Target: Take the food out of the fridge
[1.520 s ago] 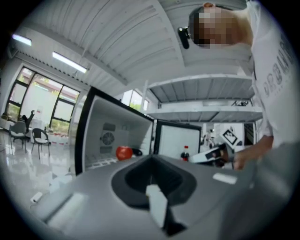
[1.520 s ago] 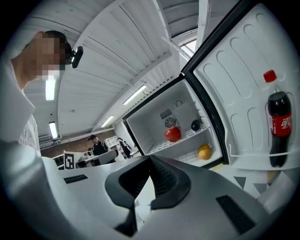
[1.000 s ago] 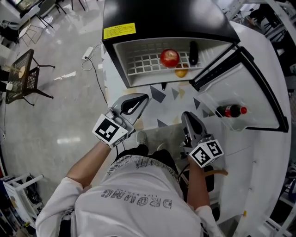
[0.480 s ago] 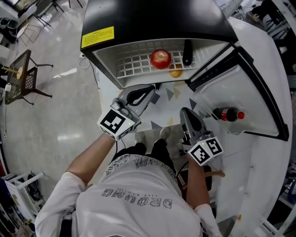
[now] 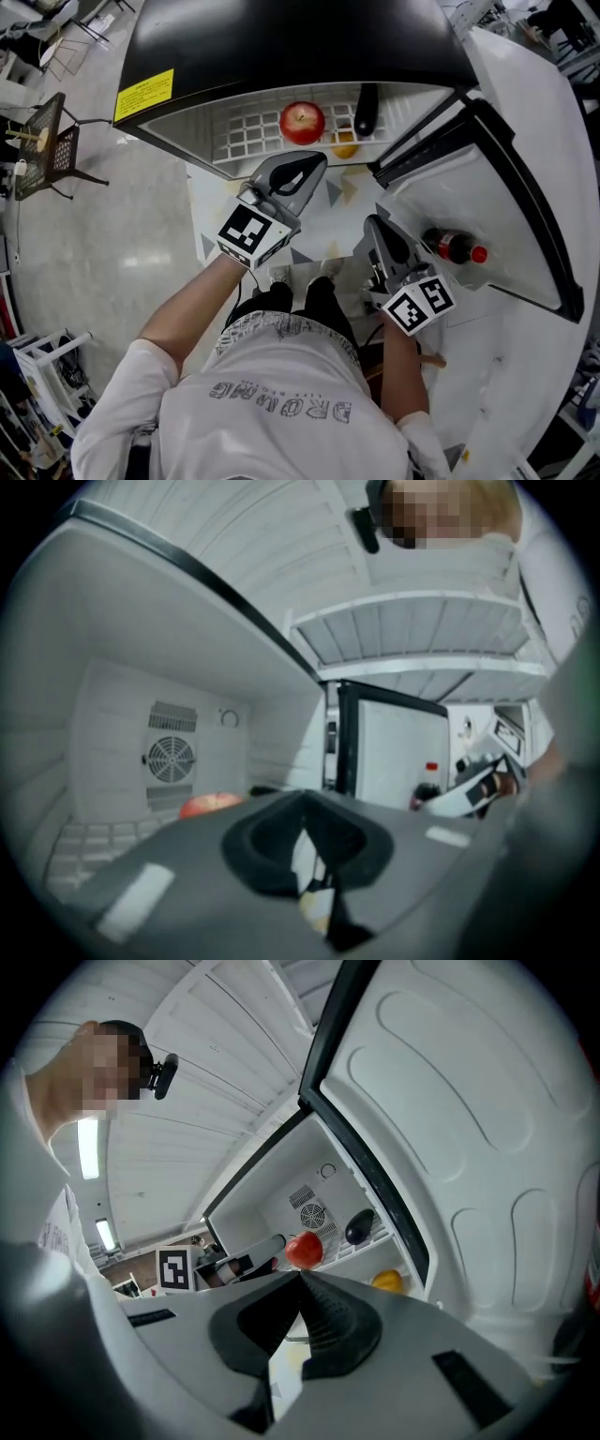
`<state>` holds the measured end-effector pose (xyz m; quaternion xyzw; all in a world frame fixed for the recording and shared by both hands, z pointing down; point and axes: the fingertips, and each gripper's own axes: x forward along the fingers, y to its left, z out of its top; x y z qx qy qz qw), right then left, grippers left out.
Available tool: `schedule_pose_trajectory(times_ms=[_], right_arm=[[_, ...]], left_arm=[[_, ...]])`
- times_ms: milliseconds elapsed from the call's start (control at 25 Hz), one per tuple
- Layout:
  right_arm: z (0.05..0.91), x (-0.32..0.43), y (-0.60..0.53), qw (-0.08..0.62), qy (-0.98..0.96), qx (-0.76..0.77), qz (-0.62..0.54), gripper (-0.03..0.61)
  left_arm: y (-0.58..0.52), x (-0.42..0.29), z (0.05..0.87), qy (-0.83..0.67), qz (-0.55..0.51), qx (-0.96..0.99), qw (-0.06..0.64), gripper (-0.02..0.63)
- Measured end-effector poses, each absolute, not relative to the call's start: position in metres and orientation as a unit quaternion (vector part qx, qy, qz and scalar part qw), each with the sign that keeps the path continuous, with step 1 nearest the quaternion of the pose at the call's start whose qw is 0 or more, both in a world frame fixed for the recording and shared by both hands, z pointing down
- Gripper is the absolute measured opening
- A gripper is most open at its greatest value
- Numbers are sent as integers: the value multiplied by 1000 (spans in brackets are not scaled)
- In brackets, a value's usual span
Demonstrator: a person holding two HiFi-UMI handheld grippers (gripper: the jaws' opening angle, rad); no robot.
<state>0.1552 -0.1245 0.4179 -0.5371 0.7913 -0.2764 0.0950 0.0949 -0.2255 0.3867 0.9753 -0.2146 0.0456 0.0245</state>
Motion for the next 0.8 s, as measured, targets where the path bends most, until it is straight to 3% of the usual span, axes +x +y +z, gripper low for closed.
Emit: schedule_pose_trajectory(times_ms=[520,800], right_arm=[[439,169,-131,97,799,-510,-303,0],[452,166,-128,94,800,-501,-318,0]], left_arm=[[-246,147,405,-246,65,967,23,17],[-257,161,416,-262,71,962,35,63]])
